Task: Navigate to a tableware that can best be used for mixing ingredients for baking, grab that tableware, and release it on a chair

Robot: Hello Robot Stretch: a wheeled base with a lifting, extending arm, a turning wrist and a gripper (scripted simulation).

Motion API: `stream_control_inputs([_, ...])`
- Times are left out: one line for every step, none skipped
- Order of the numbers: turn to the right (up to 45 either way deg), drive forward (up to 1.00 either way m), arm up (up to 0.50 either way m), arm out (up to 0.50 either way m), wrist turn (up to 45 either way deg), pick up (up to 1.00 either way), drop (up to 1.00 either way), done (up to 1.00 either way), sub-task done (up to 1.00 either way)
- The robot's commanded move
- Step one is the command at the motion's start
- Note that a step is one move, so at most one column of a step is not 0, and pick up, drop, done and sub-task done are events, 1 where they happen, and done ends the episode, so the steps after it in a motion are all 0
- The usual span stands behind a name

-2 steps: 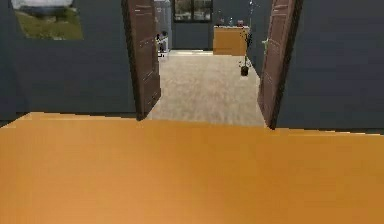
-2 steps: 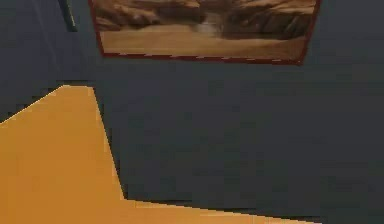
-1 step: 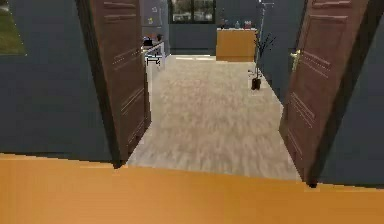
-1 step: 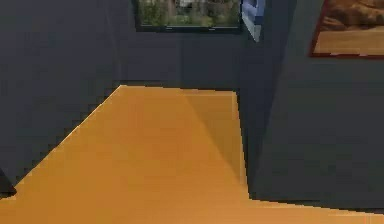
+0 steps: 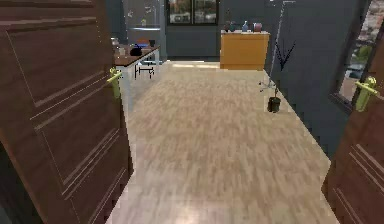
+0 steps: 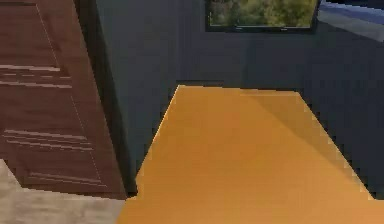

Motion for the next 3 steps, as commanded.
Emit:
stream_control_inputs([0.0,1.0,0.0,0.0,0.0,0.0,0.0,0.0,0.0])
stream_control_inputs([0.0,0.8,0.0,0.0,0.0,0.0,0.0,0.0,0.0])
stream_control_inputs([-33.0,0.0,0.0,0.0,0.0,0.0,0.0,0.0,0.0])
